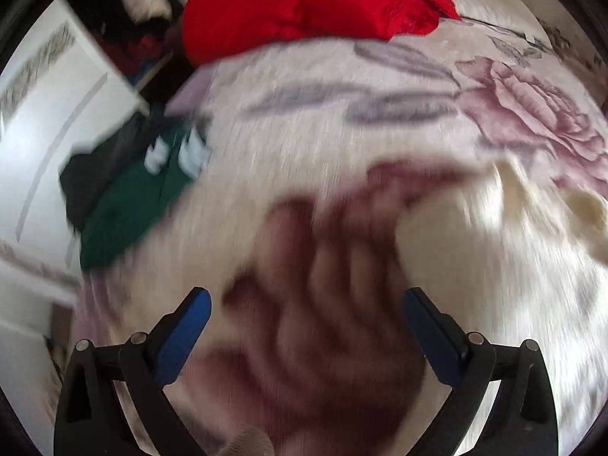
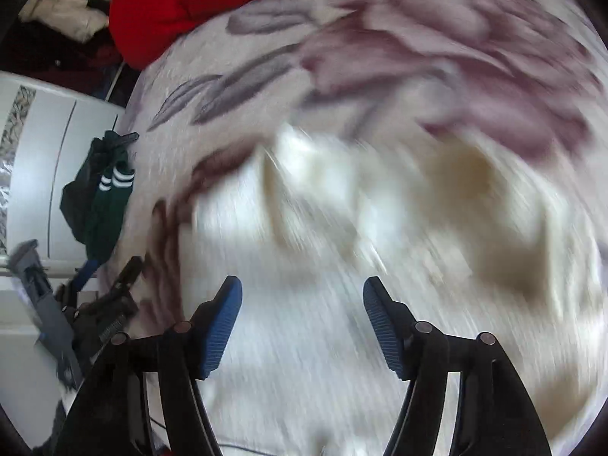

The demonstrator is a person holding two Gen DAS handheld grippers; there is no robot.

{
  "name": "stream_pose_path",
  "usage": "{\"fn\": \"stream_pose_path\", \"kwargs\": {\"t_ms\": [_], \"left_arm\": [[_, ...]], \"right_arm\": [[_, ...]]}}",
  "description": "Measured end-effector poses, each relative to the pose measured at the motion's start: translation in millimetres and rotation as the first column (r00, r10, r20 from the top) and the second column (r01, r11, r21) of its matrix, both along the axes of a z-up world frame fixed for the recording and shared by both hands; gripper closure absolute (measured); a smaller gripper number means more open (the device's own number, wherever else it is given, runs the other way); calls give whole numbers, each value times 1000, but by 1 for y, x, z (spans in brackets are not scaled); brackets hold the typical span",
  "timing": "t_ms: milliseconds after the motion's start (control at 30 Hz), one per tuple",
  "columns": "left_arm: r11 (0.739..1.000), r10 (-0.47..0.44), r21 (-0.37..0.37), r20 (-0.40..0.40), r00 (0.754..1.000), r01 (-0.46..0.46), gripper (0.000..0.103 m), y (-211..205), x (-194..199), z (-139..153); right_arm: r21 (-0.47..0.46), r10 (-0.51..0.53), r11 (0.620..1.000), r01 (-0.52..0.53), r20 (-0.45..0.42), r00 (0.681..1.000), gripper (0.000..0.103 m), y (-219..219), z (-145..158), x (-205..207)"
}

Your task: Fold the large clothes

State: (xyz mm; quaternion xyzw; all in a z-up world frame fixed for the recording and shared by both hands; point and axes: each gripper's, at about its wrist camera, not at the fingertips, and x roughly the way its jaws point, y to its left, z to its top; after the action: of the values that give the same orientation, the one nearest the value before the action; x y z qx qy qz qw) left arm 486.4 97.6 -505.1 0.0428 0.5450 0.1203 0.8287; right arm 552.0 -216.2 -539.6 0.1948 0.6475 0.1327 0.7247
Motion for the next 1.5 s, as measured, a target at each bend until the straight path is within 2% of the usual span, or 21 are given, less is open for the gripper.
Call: {"fn": "stream_pose_path", "kwargs": {"t_ms": [200,333,367,400,433,467,567,667,767,800,867,1000,1033,1100,1133,1167,1200,1233,1300,1400,1500], "left_arm": [[994,-32,-111,-205,978,9,0,-13,-80,-47],[994,-106,-40,-221,969,100,3,-54,-70,-81],[992,-125,-30,-199,972,121,11,-60,-63,-84],[992,-129,-14,-174,976,129,45,-64,-54,-87],[991,-129,-47,-174,976,123,64,-63,-47,-90],[988,-110,-123,-190,976,88,70,-58,-39,-93],[977,-45,-215,-170,984,8,76,-45,-41,-91],[978,-15,-208,-155,988,-17,76,-45,-48,-89],[977,5,-208,-162,987,-39,77,-46,-51,-90],[977,6,-209,-164,986,-41,77,-45,-52,-90],[978,-3,-207,-161,987,-30,77,-45,-58,-90],[986,-43,-168,-181,983,12,75,-42,-58,-83],[989,-50,-147,-198,979,20,74,-45,-60,-80],[992,-59,-119,-220,974,34,74,-51,-66,-68],[994,-66,-96,-215,974,46,74,-55,-71,-59],[996,-67,-70,-202,977,54,71,-59,-75,-50],[997,-70,-43,-176,982,64,58,-64,-79,-39],[997,-74,-15,-151,986,72,28,-70,-82,-29],[998,-61,21,-105,993,64,2,-81,-83,-16],[998,-60,19,-53,997,61,2,-97,-67,-9],[996,-84,33,-40,996,85,2,-118,-42,-16]], "right_arm": [[-47,-246,969,243,-89,965,31,-87,-5,-152],[-160,-408,908,388,-125,904,31,-134,-27,-229],[-189,-448,887,421,-132,884,31,-144,-33,-243],[-198,-491,864,463,-132,861,31,-159,-41,-258],[-209,-509,853,478,-136,850,31,-165,-44,-264],[-222,-525,843,490,-138,840,31,-173,-48,-269],[-298,-515,830,471,-87,853,31,-191,-54,-263],[-375,-424,843,385,-23,905,31,-205,-63,-232],[-394,-320,876,278,-44,946,31,-209,-85,-192],[-393,-299,883,257,-48,953,33,-209,-90,-185],[-380,-266,896,229,-47,963,87,-211,-100,-168],[-250,-509,848,468,-132,851,87,-257,-121,-173],[-225,-509,853,471,-159,846,87,-259,-119,-174],[-191,-516,854,483,-205,832,74,-271,-104,-184],[-192,-534,845,500,-224,816,58,-282,-94,-190],[-192,-563,826,530,-225,795,50,-292,-82,-199],[-172,-603,798,578,-205,771,48,-307,-67,-209],[-138,-624,781,609,-188,759,43,-318,-57,-213],[-42,-633,771,636,-158,758,35,-336,-46,-204],[3,-575,816,578,-102,812,35,-348,-54,-151],[18,-511,856,517,-122,851,34,-331,-86,-89]]}}
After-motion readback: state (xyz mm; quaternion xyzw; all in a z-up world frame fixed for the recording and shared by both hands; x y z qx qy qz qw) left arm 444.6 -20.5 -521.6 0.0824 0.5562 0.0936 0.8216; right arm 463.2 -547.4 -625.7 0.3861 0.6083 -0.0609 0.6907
